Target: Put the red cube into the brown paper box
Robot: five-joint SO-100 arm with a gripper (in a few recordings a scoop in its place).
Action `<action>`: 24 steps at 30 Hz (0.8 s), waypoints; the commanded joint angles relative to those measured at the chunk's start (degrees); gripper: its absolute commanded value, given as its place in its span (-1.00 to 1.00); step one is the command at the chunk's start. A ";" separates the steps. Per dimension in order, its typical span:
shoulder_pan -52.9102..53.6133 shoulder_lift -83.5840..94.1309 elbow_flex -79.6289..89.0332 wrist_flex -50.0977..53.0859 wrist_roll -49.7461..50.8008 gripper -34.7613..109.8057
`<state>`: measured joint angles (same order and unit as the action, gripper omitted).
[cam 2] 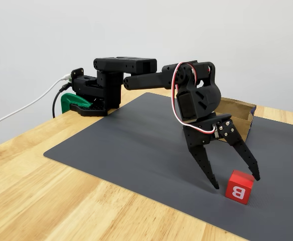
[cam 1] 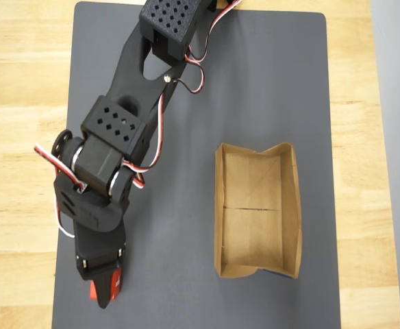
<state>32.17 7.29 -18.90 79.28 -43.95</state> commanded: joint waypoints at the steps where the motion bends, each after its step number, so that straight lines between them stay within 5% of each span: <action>1: -0.09 0.79 -1.41 -0.18 -1.76 -0.09; 24: -0.35 -0.18 -1.67 0.70 -9.49 -0.40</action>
<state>31.11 6.33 -19.51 78.93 -52.91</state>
